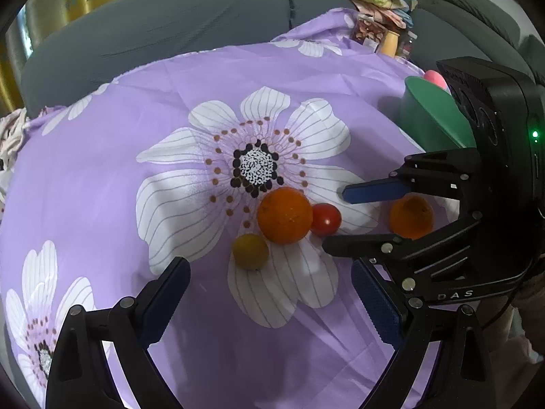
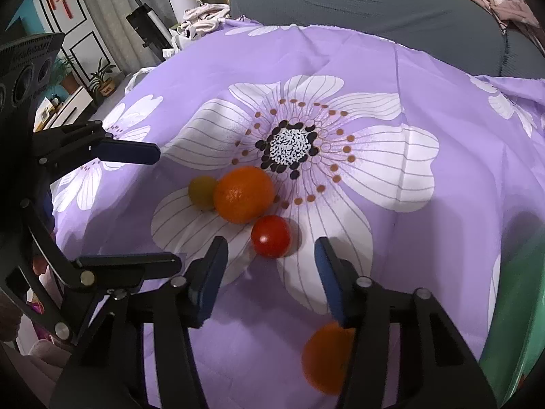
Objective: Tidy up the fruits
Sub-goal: 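Close the right gripper on a red cherry tomato while the left gripper grasps a yellow fruit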
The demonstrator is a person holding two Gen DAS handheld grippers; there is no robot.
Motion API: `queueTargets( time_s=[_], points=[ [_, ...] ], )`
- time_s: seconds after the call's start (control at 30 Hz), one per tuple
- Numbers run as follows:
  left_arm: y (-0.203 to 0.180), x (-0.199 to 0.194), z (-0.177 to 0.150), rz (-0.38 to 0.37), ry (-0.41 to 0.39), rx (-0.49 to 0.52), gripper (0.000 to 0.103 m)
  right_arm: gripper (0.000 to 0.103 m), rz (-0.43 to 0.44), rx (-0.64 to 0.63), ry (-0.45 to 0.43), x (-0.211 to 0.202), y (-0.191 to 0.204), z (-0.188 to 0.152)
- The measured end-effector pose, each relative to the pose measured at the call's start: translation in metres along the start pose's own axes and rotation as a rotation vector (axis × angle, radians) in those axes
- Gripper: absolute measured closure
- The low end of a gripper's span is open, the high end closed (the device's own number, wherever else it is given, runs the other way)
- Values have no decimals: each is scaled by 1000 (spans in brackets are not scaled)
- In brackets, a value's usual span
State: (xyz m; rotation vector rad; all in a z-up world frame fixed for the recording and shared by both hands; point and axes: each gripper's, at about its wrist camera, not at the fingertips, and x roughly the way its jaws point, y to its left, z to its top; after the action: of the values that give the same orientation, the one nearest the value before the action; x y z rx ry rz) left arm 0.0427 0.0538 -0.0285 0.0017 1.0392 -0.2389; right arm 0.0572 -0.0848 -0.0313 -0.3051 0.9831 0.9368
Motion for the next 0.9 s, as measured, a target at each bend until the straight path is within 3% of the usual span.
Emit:
queueTargets(
  time_s=[0.3, 0.43, 0.53, 0.63, 0.9],
  points=[
    [7, 6, 3, 7, 13, 8, 7, 76, 14, -30, 37, 16, 0, 10],
    [6, 8, 8, 0, 13, 16, 8, 76, 5, -34, 21, 12, 0, 9],
    [1, 11, 12, -18, 24, 42, 18, 76, 5, -5, 0, 2, -5, 3],
    [-2, 20, 15, -29, 45, 63, 20, 75, 4, 29, -24, -10, -10, -5],
    [8, 39, 20, -42, 93, 30, 26, 75, 17, 74, -61, -29, -15, -20]
  ],
)
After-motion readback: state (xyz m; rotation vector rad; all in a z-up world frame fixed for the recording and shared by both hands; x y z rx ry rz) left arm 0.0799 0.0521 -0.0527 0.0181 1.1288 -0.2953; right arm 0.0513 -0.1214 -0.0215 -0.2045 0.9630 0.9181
